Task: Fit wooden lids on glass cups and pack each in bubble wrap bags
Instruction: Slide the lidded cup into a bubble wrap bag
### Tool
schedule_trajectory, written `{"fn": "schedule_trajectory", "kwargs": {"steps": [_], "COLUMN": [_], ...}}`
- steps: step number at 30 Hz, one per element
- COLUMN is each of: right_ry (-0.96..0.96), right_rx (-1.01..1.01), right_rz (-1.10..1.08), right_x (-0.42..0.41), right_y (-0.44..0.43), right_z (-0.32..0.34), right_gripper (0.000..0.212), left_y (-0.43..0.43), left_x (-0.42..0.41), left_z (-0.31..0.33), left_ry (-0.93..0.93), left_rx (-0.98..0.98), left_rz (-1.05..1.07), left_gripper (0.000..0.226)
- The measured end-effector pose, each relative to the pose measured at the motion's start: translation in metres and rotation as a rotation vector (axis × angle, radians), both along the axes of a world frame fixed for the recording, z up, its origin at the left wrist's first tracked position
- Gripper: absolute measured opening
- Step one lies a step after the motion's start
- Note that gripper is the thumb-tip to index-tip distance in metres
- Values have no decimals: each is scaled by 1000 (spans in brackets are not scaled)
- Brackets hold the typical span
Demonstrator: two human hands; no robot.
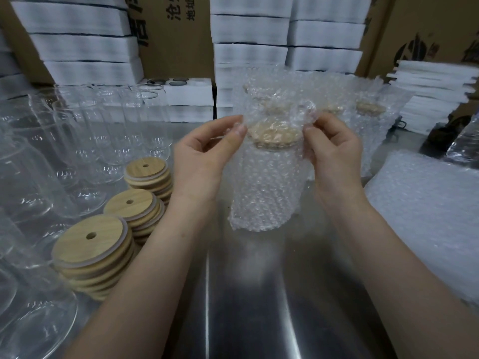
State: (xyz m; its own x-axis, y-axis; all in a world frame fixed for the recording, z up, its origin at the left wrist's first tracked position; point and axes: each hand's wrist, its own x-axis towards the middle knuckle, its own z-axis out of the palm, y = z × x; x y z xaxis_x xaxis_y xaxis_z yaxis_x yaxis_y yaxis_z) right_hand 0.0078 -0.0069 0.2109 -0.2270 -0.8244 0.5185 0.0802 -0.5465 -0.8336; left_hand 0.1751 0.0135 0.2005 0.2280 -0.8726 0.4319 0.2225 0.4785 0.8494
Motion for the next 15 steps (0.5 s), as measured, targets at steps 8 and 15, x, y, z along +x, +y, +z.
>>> {"fn": "schedule_trajectory", "kwargs": {"steps": [8,15], "right_ry": [15,-39], "right_rx": [-20,-22], "right_rz": [-21,-45], "right_x": [3,6], "right_y": [3,3], "right_z": [2,2], "right_gripper": [19,13], "left_y": [5,0], "left_x": [1,6], "left_z": [11,9], "left_ry": [48,-4], "left_rx": [-65,-38], "left_rz": [225,-18], "left_gripper": [9,78]}}
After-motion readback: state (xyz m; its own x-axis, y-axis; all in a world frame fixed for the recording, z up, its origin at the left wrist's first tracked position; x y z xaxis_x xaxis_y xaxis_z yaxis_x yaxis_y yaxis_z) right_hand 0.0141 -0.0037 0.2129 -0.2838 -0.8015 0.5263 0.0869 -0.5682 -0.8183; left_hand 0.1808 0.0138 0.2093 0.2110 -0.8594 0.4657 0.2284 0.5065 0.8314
